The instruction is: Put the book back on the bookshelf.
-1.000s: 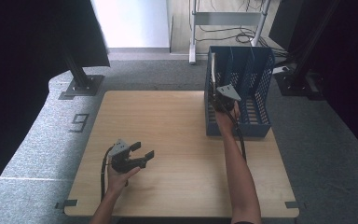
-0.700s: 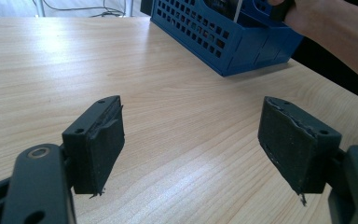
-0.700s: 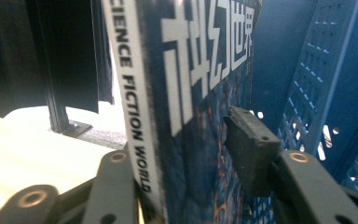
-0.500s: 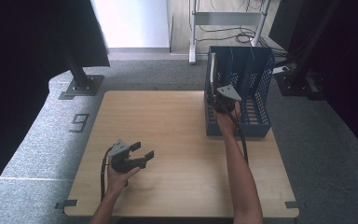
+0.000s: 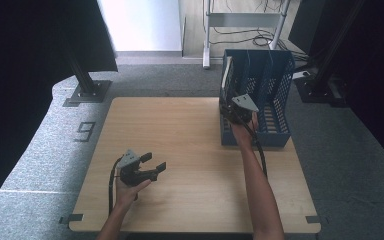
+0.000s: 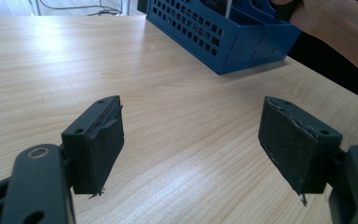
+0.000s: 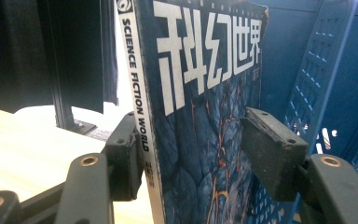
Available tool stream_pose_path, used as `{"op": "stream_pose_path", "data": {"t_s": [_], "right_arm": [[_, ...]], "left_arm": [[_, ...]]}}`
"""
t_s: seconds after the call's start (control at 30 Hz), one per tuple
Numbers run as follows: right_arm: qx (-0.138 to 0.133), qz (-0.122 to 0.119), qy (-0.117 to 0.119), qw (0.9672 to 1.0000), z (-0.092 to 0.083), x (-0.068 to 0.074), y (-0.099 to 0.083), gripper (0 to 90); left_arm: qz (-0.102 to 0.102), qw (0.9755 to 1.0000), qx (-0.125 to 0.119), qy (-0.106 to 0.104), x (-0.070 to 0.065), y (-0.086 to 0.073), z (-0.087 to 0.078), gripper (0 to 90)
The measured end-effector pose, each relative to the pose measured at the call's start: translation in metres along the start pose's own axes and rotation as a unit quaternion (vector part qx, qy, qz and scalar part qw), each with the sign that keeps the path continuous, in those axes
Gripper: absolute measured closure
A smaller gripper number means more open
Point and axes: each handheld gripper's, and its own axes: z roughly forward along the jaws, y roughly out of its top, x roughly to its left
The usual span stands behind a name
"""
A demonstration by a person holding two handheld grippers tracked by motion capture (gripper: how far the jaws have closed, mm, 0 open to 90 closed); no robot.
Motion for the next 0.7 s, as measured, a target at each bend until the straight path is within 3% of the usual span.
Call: {"op": "stream_pose_path", "data": {"t_s": [0.43, 0.7], "right_arm": [[-0.003, -0.006, 0.016, 0.9999, -0.012, 0.008, 0.006, 34.0], [-0.002, 0.008, 0.043, 0.999, -0.023, 0.011, 0.007, 35.0]], "left_arm": [[0.002, 1.0, 0.003, -0.003, -0.002, 0.0, 0.001, 22.2], [0.001, 1.0, 0.003, -0.002, 0.0, 0.0, -0.001, 22.2]]}}
